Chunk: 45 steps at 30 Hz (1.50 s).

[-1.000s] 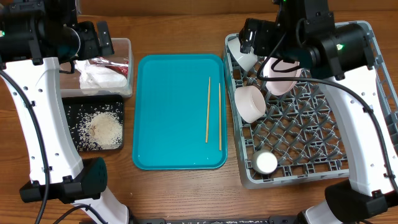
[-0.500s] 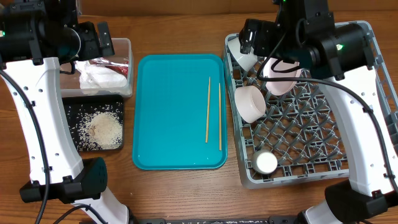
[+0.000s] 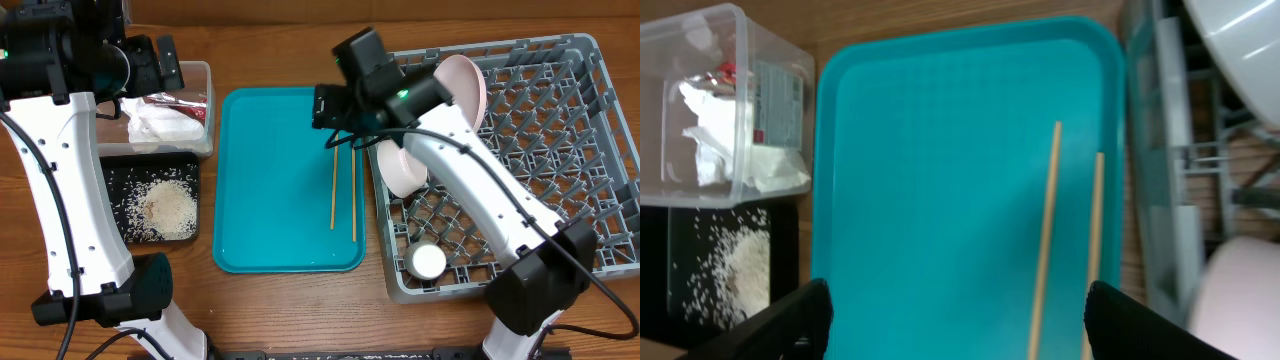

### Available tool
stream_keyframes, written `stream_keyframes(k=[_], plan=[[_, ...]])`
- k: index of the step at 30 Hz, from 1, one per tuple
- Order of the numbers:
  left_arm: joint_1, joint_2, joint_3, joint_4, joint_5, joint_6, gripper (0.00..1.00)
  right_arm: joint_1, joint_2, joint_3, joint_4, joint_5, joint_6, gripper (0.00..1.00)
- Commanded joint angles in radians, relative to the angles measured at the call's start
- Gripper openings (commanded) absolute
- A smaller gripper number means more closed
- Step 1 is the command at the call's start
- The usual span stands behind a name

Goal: Sort waste into correct bins and load items into the dishwasher
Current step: 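Grasp the wooden chopsticks on the teal tray with the right gripper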

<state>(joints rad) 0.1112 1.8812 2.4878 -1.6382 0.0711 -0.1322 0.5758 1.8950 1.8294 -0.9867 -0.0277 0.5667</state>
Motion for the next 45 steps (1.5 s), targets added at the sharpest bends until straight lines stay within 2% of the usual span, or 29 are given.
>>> stream_keyframes(k=[1, 14, 16, 17, 19, 34, 36, 38, 39, 41, 42, 43, 45], plan=[[-0.007, -0.003, -0.001, 0.0, 0.004, -0.003, 1.0, 0.04, -0.02, -0.032, 0.042, 0.08, 0.095, 0.82], [-0.007, -0.003, -0.001, 0.0, 0.004, -0.003, 1.0, 0.05, -0.02, -0.06, -0.002, 0.13, 0.082, 0.83], [-0.007, -0.003, -0.001, 0.0, 0.004, -0.003, 1.0, 0.053, -0.019, -0.105, 0.04, 0.151, 0.08, 0.82], [-0.007, -0.003, -0.001, 0.0, 0.004, -0.003, 1.0, 0.064, -0.019, -0.15, 0.094, 0.151, 0.052, 0.76], [-0.007, -0.003, -0.001, 0.0, 0.004, -0.003, 1.0, 0.084, -0.018, -0.2, 0.14, 0.18, 0.05, 0.71], [-0.007, -0.003, -0.001, 0.0, 0.004, -0.003, 1.0, 0.137, 0.262, -0.237, 0.14, 0.229, 0.119, 0.59], [-0.007, -0.003, -0.001, 0.0, 0.004, -0.003, 1.0, 0.138, 0.278, -0.238, 0.139, 0.204, 0.119, 0.55], [-0.007, -0.003, -0.001, 0.0, 0.004, -0.003, 1.0, 0.137, 0.292, -0.239, 0.139, 0.168, 0.124, 0.44], [-0.007, -0.003, -0.001, 0.0, 0.004, -0.003, 1.0, 0.137, 0.303, -0.239, 0.139, 0.14, 0.143, 0.34], [-0.007, -0.003, -0.001, 0.0, 0.004, -0.003, 1.0, 0.137, 0.309, -0.239, 0.141, 0.106, 0.148, 0.25], [-0.007, -0.003, -0.001, 0.0, 0.004, -0.003, 1.0, 0.137, 0.31, -0.239, 0.136, 0.093, 0.175, 0.08], [-0.007, -0.003, -0.001, 0.0, 0.004, -0.003, 1.0, 0.137, 0.311, -0.239, 0.134, 0.093, 0.18, 0.04], [-0.007, -0.003, -0.001, 0.0, 0.004, -0.003, 1.0, 0.137, 0.311, -0.239, 0.128, 0.092, 0.193, 0.04]])
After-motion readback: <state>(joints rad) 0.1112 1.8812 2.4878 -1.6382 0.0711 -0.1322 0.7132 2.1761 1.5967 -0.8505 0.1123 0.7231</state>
